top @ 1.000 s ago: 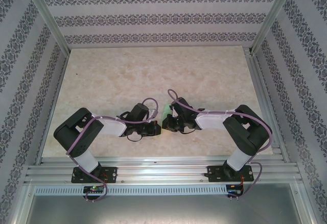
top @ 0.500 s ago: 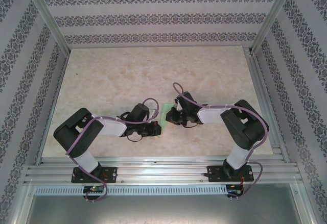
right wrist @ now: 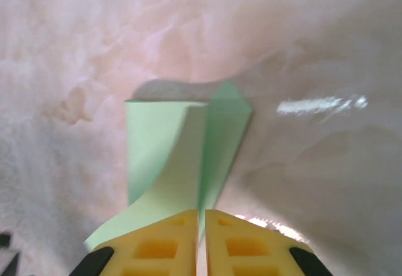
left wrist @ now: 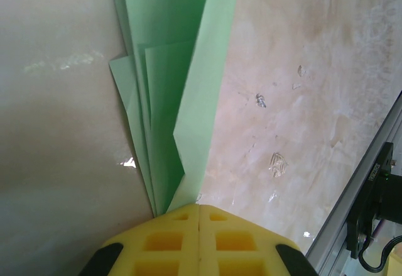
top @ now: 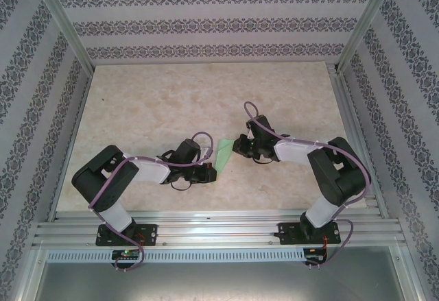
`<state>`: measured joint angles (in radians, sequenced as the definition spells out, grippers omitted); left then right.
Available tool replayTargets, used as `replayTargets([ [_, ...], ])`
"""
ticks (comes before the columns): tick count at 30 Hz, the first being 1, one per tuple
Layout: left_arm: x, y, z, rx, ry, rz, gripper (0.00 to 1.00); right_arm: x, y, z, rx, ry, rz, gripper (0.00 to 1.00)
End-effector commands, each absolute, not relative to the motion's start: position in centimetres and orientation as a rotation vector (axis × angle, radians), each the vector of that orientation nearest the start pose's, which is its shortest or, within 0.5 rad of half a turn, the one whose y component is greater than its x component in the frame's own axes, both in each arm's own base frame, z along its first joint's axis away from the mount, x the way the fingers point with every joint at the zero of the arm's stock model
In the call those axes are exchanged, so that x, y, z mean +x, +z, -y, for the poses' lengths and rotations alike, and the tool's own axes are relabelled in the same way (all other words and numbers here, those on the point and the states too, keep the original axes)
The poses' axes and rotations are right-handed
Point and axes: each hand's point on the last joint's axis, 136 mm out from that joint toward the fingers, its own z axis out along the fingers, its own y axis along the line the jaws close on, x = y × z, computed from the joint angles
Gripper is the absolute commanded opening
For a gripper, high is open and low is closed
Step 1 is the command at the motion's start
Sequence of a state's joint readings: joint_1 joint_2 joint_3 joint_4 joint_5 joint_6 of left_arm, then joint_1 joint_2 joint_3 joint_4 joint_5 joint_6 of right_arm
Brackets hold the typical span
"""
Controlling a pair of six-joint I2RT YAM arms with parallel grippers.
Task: Fold a paper plane with a square sheet of paper (fold left side to right side)
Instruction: Fold the wing for the fifth time at the center of the table.
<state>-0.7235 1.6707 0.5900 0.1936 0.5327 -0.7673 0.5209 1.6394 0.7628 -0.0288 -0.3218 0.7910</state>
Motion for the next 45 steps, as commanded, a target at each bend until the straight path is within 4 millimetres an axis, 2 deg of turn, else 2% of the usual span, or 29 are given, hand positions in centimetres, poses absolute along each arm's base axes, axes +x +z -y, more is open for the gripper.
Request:
replayTargets([
  [1,15.8,-3.5,26.5,0.196,-0.986,-3.023,0.0,29.5,5.4,-25.5,0.176,0.948,-2.621,0.12],
  [5,15.8,-3.5,26.5,0.197,-0.983,-3.023,0.0,28.5,5.4,-27.6,0.164,1.009,-2.617,0.12],
  [10,15.8,-3.5,26.6,0.204,-0.985,-3.023,0.0,29.4,4.6,-29.5,0.135,1.037,-2.624,0.12],
  [14,15.7,-3.5,26.5,0.203,-0.979,-3.026,0.0,30.4,3.6,-29.7,0.129,0.998,-2.642,0.12],
  [18,15.5,-3.6,26.5,0.202,-0.976,-3.029,0.0,31.4,2.2,-28.4,0.128,0.897,-2.668,0.12],
  [25,15.1,-3.8,26.4,0.201,-0.978,-3.035,0.0,32.5,0.4,-25.2,0.098,0.686,-2.71,0.12],
  [31,14.9,-3.9,26.2,0.199,-0.977,-3.039,0.0,33.4,-0.9,-23.3,0.089,0.618,-2.703,0.12],
  [35,14.7,-3.9,26.2,0.199,-0.977,-3.041,0.0,34.3,-1.1,-22.4,0.097,0.603,-2.682,0.12],
  [45,14.5,-3.8,26.1,0.197,-0.975,-3.042,0.0,37.1,-0.2,-20.5,0.133,0.594,-2.624,0.12],
])
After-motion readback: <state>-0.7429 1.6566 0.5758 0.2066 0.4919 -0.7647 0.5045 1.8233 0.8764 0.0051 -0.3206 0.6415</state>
